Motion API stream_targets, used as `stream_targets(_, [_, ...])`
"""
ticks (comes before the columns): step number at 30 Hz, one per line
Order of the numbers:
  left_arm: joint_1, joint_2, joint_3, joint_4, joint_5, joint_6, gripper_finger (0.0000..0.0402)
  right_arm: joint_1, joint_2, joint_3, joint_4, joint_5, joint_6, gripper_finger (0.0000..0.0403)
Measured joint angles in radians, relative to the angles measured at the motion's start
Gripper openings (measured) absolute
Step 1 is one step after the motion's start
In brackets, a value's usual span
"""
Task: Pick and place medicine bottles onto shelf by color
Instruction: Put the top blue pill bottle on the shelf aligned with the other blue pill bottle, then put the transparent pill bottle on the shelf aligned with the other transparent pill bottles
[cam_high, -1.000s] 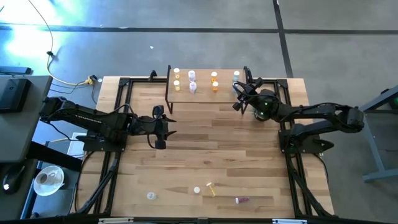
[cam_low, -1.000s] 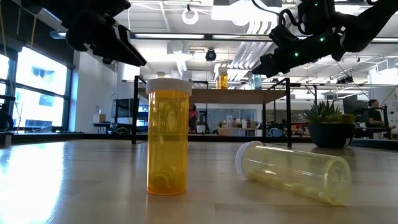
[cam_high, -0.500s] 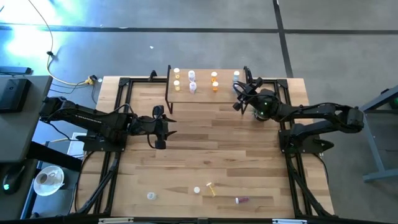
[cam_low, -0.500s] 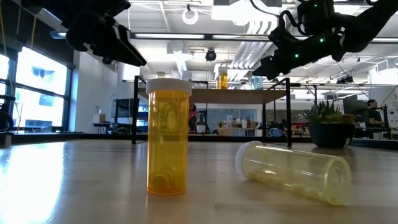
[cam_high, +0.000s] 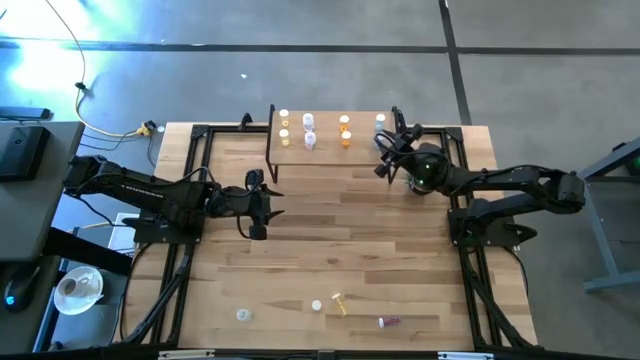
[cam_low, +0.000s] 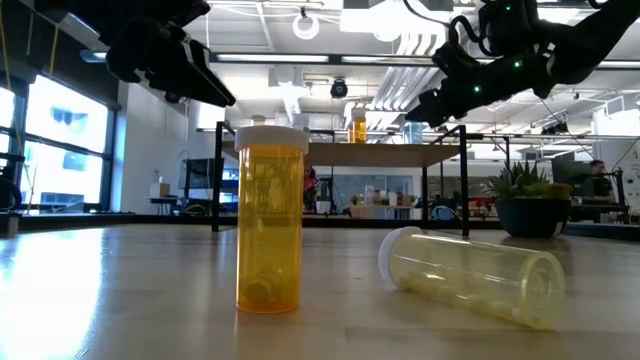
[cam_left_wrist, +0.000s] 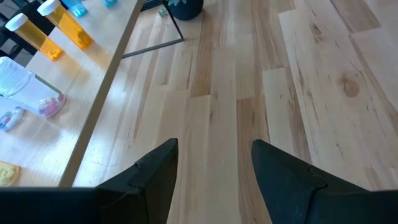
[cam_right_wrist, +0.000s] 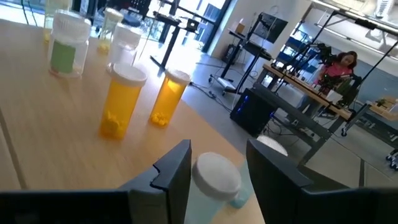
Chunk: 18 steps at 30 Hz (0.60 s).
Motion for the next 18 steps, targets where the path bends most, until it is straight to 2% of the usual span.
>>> stream_targets(9, [0.000, 0.000, 0.000, -0.011, 0.000, 0.000, 0.0193, 0.017, -0.028, 0.000, 0.027, 0.006, -0.007, 0.0147])
stream_targets(18, [-0.004, 0.000, 0.000, -0.031, 0.000, -0.019, 0.0193, 0.181, -0.106, 0.000, 0.029, 0.137, -0.036, 0.0147])
